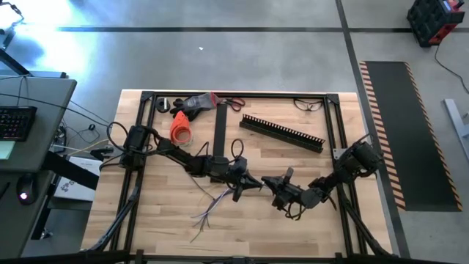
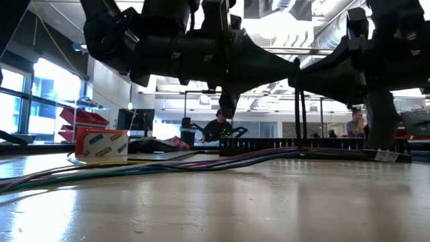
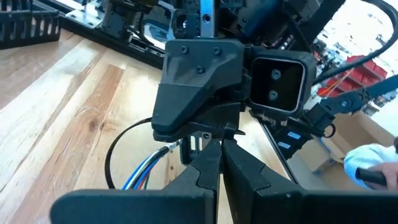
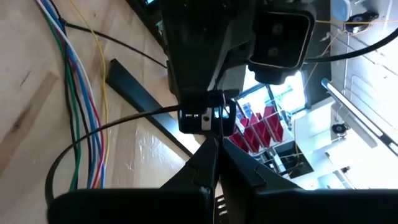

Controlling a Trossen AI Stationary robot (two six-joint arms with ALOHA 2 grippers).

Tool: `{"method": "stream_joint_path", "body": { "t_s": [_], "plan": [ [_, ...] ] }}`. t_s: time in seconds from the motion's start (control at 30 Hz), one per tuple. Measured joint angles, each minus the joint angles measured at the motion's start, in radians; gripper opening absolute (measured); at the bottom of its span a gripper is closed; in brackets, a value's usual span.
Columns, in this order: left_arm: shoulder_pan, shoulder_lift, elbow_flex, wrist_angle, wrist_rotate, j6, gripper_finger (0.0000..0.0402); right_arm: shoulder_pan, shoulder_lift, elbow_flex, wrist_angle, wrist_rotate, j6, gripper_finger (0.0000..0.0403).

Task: Ziptie cables
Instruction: Wrap the black zip tie on the cables

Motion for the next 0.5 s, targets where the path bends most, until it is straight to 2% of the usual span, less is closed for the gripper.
{"method": "stream_joint_path", "body": {
  "t_s": [0.2, 0.33, 0.5],
  "plan": [
    [0.009, 0.000, 0.000, -0.003, -0.010, -0.044, 0.0000, -0.016, 0.000, 0.031, -0.008, -0.052, -0.031, 0.0000],
    [0.014, 0.013, -0.001, 0.001, -0.011, -0.064, 0.0000, -0.017, 0.001, 0.047, -0.048, -0.035, -0.080, 0.0000],
    [0.014, 0.032, 0.000, 0.013, -0.026, -0.071, 0.0000, 0.002, 0.002, 0.047, -0.058, -0.030, -0.059, 0.0000]
  ]
}}
